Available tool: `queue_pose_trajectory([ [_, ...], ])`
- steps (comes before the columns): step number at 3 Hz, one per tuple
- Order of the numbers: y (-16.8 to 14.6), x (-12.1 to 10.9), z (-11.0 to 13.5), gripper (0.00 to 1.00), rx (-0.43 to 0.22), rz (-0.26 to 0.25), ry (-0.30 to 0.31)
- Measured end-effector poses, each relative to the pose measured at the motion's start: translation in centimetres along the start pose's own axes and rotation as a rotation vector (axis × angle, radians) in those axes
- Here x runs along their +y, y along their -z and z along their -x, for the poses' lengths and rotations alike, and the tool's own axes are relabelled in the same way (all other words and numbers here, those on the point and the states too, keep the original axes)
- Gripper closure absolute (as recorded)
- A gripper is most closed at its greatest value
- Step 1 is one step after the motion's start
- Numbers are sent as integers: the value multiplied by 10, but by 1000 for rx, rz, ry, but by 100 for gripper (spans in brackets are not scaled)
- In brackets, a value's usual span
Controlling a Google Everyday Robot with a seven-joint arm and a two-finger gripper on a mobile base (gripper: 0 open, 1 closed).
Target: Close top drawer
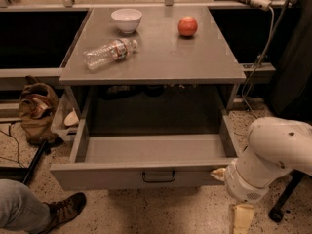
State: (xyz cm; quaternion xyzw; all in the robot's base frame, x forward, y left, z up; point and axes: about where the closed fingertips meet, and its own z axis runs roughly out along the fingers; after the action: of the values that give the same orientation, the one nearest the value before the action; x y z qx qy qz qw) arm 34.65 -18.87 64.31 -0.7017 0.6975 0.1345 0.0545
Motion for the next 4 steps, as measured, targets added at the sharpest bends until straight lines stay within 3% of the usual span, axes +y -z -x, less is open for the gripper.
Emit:
queue_pose_trajectory([
  [1,3,-15,3,0,-48,21,22],
  [2,3,-15,3,0,-48,21,22],
  [3,7,-31,10,0,-36,-5,36],
  [4,16,-64,26,0,-24,-51,58],
])
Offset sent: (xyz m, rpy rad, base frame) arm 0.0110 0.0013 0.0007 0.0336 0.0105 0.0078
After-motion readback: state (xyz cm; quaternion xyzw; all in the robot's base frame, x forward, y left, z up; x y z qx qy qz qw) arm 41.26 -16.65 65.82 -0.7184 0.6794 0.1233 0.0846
